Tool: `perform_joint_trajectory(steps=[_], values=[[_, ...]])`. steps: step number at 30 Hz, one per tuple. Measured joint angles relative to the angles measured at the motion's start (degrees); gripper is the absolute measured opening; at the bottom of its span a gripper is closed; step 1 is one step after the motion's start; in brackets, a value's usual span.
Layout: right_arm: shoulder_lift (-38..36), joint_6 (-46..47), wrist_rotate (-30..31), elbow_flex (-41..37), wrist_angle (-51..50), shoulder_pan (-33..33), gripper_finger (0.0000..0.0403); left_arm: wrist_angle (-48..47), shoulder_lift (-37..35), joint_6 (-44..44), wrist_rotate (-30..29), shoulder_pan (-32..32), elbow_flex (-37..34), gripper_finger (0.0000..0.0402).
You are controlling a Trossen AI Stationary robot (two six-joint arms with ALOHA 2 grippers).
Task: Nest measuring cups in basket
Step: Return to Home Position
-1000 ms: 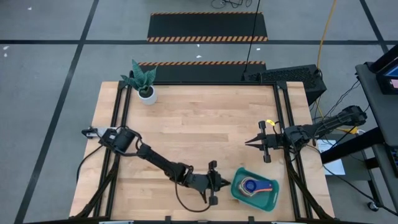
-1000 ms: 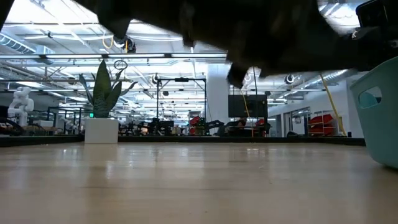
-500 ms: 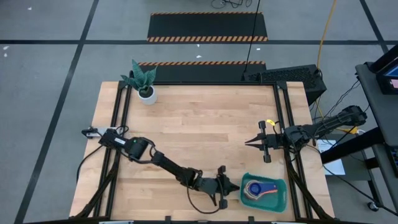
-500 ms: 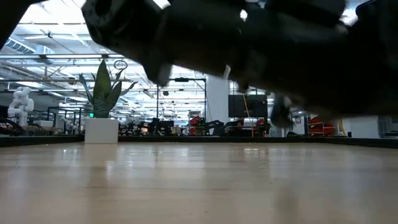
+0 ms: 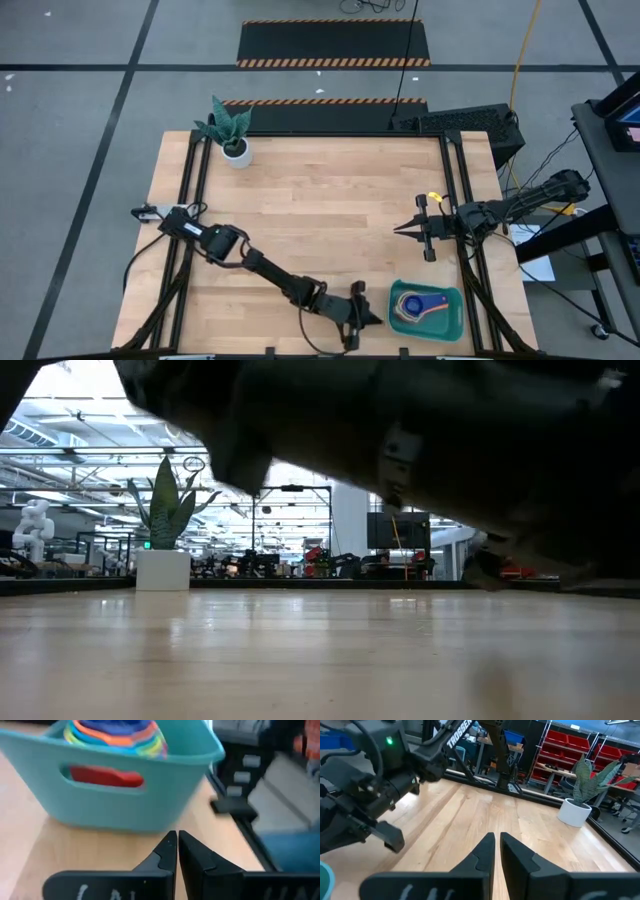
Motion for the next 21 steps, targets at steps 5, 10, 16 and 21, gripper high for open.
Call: perform_joint_trajectory(steps=[5, 10, 16, 21], values=[[0.0, 1.1, 0.0, 0.0, 0.3, 0.0, 0.0020, -14.5, -6.0, 0.9, 0.3, -0.4, -0.1, 0.0019], [-0.1, 1.2, 0.0, 0.0, 0.3, 0.0, 0.0020, -29.2, -13.0, 4.1, -6.1, -0.7, -0.2, 0.0019], [-0.1, 1.1, 0.0, 0.0, -0.1, 0.3, 0.0020, -34.8, -20.6, 5.7, -15.0, -0.1, -7.9, 0.0019], [-0.3, 1.0, 0.1, 0.0, -1.0, 0.6, 0.0020, -18.2, -28.8, 7.0, -15.9, 1.1, -23.4, 0.0019]])
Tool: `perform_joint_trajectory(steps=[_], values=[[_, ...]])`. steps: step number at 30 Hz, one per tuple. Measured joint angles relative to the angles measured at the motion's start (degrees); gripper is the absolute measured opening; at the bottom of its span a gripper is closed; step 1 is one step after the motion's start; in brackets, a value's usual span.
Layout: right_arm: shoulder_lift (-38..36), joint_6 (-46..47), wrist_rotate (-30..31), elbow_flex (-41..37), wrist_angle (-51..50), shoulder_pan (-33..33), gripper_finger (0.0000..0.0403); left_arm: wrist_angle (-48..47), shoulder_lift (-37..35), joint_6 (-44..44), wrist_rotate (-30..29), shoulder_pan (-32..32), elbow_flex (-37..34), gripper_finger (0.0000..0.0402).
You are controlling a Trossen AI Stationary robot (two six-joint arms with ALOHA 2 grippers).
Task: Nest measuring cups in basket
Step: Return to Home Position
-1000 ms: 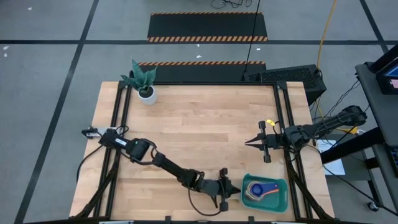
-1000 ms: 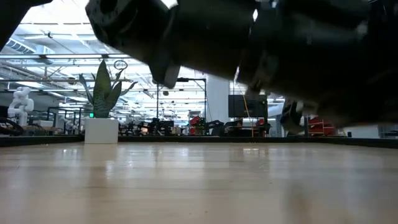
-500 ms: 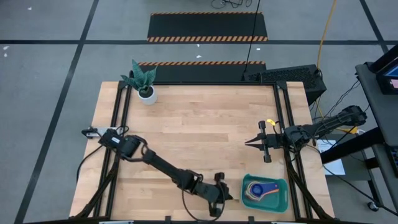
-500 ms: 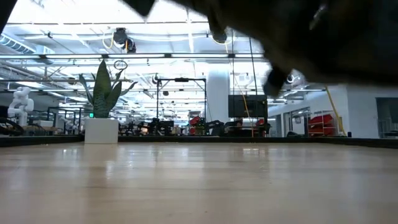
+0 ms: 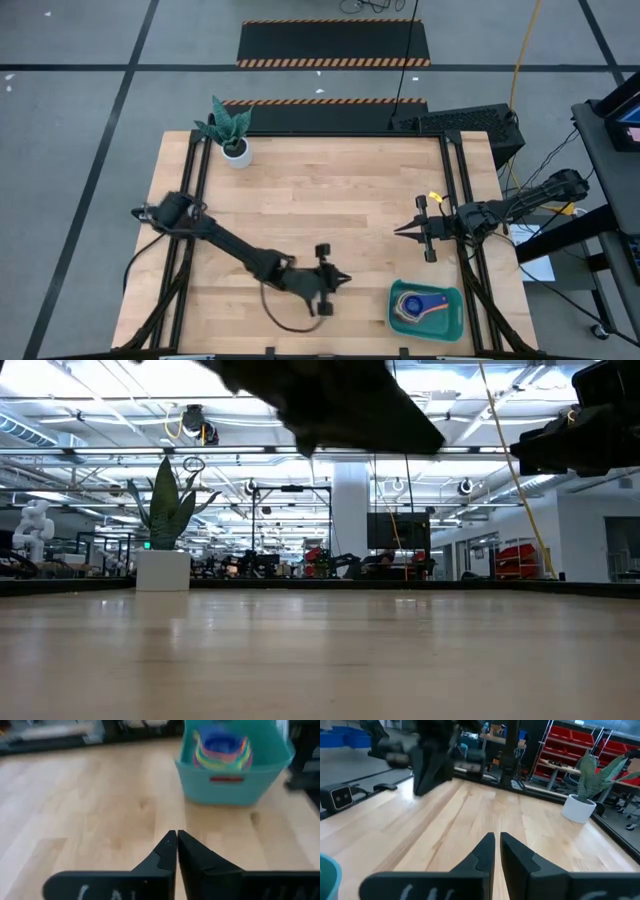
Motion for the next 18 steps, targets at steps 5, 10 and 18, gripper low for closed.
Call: perform_joint_trajectory(steps=[5, 10, 18], values=[[-0.1, 0.9, 0.1, 0.0, -0.2, 0.0, 0.0020, 13.3, -8.5, 0.3, 0.1, 1.1, -14.2, 0.0019], [-0.1, 2.0, 0.2, 0.0, -0.6, 0.0, 0.0020, 16.5, -17.3, 0.6, -1.4, 1.0, -23.7, 0.0019], [-0.1, 5.1, 0.1, 0.0, -2.7, 1.3, 0.0020, 18.0, -27.8, 2.8, -6.7, -0.8, -33.4, 0.0019]])
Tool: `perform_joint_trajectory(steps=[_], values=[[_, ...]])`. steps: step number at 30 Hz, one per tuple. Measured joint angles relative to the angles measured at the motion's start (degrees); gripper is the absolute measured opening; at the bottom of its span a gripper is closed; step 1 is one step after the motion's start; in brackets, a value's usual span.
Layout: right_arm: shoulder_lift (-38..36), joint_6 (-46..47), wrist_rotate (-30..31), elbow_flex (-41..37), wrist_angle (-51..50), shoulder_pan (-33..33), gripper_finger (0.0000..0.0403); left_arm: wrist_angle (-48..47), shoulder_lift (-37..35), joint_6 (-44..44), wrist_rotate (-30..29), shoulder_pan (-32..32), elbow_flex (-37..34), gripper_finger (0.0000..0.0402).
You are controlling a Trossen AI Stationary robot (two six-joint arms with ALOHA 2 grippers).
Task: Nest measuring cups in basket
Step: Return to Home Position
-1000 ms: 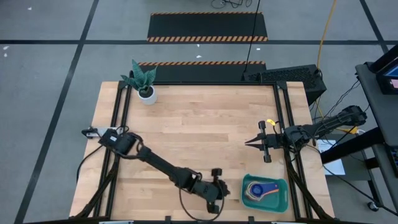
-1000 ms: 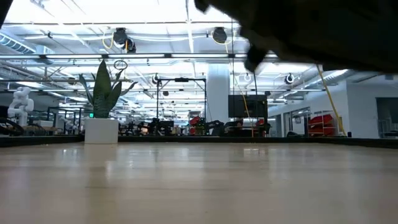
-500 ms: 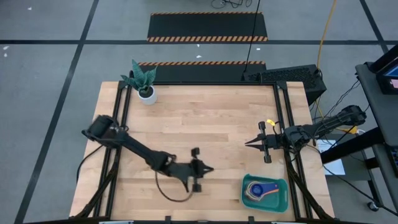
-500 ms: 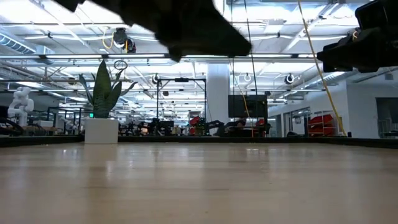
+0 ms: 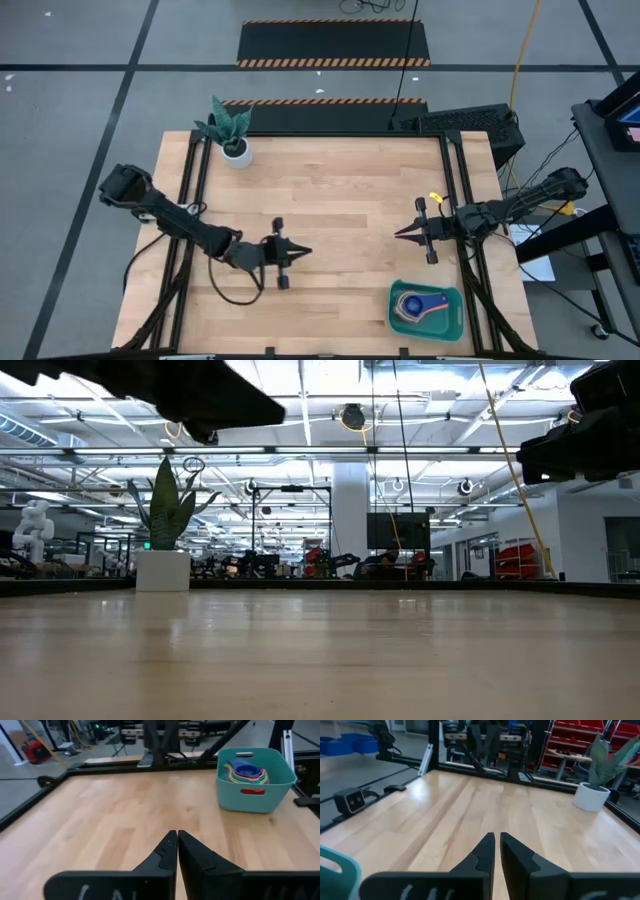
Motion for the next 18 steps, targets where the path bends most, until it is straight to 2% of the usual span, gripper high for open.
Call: perform_joint_trajectory(steps=[10, 18], values=[[-0.8, 0.2, 3.0, -2.0, 0.9, 5.0, 0.0020, 3.1, -6.1, 2.5, -1.4, 0.1, -6.1, 0.0019], [-9.8, -2.1, 3.2, -2.1, -6.4, 5.3, 0.0020, 3.0, -6.8, 3.9, -1.4, 0.9, -9.6, 0.0019]])
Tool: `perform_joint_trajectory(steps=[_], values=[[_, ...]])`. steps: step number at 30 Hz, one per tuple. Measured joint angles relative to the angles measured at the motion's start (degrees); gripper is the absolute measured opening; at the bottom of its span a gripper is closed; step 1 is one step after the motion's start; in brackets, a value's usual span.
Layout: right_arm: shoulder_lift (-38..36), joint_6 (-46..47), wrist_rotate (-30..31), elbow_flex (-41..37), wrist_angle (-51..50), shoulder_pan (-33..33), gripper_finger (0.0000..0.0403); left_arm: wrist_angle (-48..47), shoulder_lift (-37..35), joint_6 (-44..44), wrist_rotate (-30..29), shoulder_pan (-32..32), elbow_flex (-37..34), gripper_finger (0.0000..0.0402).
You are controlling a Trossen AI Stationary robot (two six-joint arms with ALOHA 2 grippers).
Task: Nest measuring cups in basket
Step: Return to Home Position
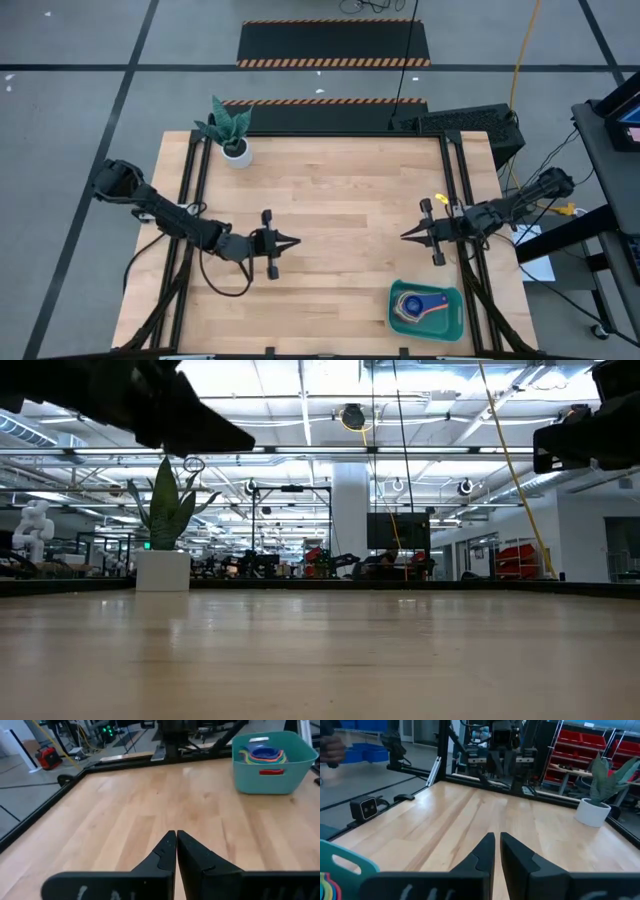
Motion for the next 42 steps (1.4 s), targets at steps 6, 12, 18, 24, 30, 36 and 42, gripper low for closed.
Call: perform_joint_trajectory(steps=[6, 12, 18, 24, 30, 36, 42], values=[[-8.3, 0.4, -0.2, 0.0, -4.6, 0.0, 0.0020, -0.1, -2.6, 0.0, 0.6, 2.1, -3.9, 0.0019], [-12.0, -2.8, 0.0, 0.0, -4.8, -0.1, 0.0020, 0.0, -12.9, 1.6, 3.9, 4.8, -9.7, 0.0019], [-12.0, -4.0, 1.5, 0.0, -4.9, -0.1, 0.0020, -0.5, -23.8, 4.1, 6.6, 5.8, -15.3, 0.0019], [-12.0, -3.4, 2.9, 0.0, -4.8, -0.1, 0.0020, -0.2, -33.7, 6.4, 9.1, 6.3, -21.1, 0.0019], [-12.0, -2.7, 2.9, 0.0, -4.8, -0.1, 0.0020, -0.4, -41.1, 6.8, 11.2, 6.5, -24.9, 0.0019], [-12.0, -2.5, 5.0, 0.0, -4.7, -0.1, 0.0020, -0.6, -46.5, 9.8, 11.3, 6.5, -27.5, 0.0019], [-12.0, -3.7, 6.0, 0.0, -4.6, -0.1, 0.0020, -2.4, -53.2, 9.9, 12.6, 6.5, -29.8, 0.0019]])
